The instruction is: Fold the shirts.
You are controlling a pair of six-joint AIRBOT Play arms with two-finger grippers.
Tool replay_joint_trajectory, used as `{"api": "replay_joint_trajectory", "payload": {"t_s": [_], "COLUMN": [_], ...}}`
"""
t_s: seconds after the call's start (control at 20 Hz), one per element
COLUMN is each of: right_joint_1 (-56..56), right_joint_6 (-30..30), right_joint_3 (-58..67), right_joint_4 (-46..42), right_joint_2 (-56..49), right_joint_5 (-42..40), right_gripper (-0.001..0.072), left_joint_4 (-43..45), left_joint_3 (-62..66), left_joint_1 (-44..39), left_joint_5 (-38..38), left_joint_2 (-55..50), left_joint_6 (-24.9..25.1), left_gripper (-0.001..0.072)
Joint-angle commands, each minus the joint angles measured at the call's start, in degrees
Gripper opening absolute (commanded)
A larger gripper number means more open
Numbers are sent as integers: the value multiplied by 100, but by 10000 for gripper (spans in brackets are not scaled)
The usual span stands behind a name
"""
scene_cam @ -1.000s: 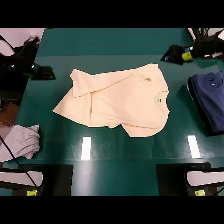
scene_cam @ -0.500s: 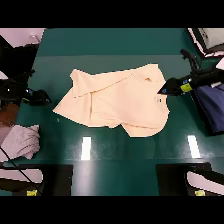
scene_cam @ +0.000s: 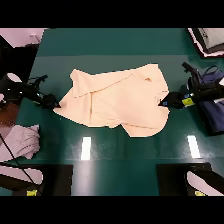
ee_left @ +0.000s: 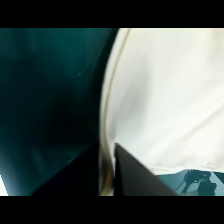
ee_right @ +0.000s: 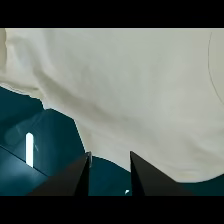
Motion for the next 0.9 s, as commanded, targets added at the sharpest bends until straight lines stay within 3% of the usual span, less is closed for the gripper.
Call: {"api": "replay_joint_trajectory", "payload": {"t_s": [0.0, 0.2, 0.25, 0.3, 0.65, 0.85], "right_joint_1": [-175, -361, -332, -264, 815, 1113], "right_joint_6": [549, 1279, 1322, 1329, 2625, 2712], "right_joint_3": [-719, -2009, -2291, -2546, -3711, -3683], "right_joint_4": [-59, -319, -170, -2, 74, 356], "right_joint_2": [540, 1331, 1462, 1545, 1751, 1097], "right_joint_5": [-42, -389, -402, -404, -2371, -3115], "right_gripper": [284, 302, 418, 478, 424, 425], "left_joint_4": [-35, -55, -66, -72, -155, -155], "left_joint_3": [17, 258, 293, 319, 317, 317], "left_joint_1": [-48, -48, -48, -48, -50, -50], "left_joint_5": [-170, -94, -26, 42, 2, 4], "left_joint_2": [0, 254, 385, 503, 680, 680], "left_joint_6": [-39, -138, -162, -164, -181, -184], "left_gripper": [22, 21, 20, 21, 21, 22]}}
